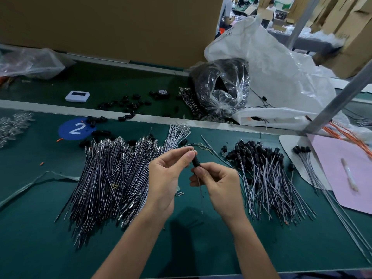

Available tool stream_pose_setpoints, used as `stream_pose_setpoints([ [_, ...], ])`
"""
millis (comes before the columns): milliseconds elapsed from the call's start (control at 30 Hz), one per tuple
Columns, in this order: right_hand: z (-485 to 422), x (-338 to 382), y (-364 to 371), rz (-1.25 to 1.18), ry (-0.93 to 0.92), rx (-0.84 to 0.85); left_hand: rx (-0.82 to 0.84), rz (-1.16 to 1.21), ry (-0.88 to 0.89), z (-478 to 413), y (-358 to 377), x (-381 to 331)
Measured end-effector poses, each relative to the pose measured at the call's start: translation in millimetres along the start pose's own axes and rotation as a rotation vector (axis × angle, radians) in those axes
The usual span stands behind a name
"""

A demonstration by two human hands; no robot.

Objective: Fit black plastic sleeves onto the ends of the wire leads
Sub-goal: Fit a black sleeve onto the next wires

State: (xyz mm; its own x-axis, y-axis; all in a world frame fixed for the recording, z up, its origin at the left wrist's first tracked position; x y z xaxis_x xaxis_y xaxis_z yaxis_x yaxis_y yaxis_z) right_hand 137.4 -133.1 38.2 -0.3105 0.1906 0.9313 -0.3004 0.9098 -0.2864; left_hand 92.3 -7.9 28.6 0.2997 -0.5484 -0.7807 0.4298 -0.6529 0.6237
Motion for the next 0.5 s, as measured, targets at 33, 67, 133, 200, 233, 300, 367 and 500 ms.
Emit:
stream_pose_setpoints([
  [33, 0.7, -0.6, -0.4, -0.002, -0.003, -0.010, -0.005, 0.019, -0.016, 0.2, -0.4, 1.0],
  [67, 1.5, -1.1, -0.7, 0.002, -0.008, -0.018, -0.004, 0.041, -0.030, 0.3, -0.3, 1.9],
  [133, 3.0, -1.7, -0.5, 0.025, -0.024, -0.020, 0.007, 0.072, -0.051, 0.3, 0.3, 3.5],
  [200, 4.4, -1.3, 0.2, 0.055, -0.046, -0.011, 0.020, 0.067, -0.056, 0.9, 1.6, 3.9],
  [233, 5.0, -0.7, 0.4, 0.080, -0.059, -0.010, 0.026, 0.059, -0.055, 1.5, 2.4, 3.6],
  [300, 6.2, 1.2, 0.0, 0.157, -0.096, -0.022, 0.027, 0.044, -0.051, 2.6, 3.5, 2.6],
  [367, 7.2, 4.2, -0.8, 0.241, -0.144, -0.049, 0.018, 0.036, -0.051, 2.9, 3.7, 1.7],
  [500, 9.6, 9.3, -3.3, 0.359, -0.238, -0.127, 0.007, 0.034, -0.063, 3.5, 3.2, 1.5],
])
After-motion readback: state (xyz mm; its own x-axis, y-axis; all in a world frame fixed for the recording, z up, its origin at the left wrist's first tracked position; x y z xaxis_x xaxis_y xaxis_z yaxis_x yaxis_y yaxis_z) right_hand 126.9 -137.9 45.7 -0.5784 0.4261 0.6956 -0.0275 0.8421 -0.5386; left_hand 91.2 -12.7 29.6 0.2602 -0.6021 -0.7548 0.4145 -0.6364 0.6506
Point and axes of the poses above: each hand's wrist, its own z-axis away from the middle knuckle, its own y-axis out of the palm, x = y × z, the point moved 6 cm from there along -z, towards the middle knuckle, and after that the axes turned 8 degrees about z, right-handed, at the moved point
